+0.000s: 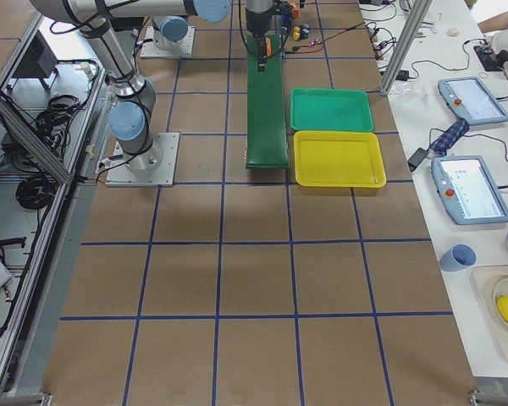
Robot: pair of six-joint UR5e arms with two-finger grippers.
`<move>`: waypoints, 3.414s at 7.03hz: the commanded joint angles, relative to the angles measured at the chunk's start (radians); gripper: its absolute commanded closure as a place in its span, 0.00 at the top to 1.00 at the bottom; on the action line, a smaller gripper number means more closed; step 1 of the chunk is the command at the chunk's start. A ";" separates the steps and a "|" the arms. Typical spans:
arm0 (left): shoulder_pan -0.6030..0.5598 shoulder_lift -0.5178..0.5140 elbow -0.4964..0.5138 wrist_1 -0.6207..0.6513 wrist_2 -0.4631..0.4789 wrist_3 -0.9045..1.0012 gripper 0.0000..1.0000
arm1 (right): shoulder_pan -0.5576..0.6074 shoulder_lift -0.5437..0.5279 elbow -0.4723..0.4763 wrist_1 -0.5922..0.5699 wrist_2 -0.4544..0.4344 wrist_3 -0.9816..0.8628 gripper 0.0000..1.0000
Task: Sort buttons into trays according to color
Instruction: 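Return the left gripper and grasp the second orange cylinder, then carry the second orange cylinder onto the belt and release it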
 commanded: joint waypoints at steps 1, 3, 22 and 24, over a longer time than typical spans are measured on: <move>0.052 -0.016 -0.012 0.008 -0.003 0.015 1.00 | 0.000 -0.001 0.000 0.000 0.001 0.001 1.00; 0.061 -0.022 -0.016 0.008 -0.003 0.048 1.00 | 0.000 -0.001 0.000 0.000 0.001 0.000 1.00; -0.207 0.286 -0.085 -0.410 -0.069 -0.106 0.00 | 0.000 -0.001 0.000 0.000 0.000 0.000 1.00; -0.322 0.345 -0.240 -0.362 -0.069 -0.216 0.00 | 0.000 -0.001 0.000 0.000 0.000 0.000 1.00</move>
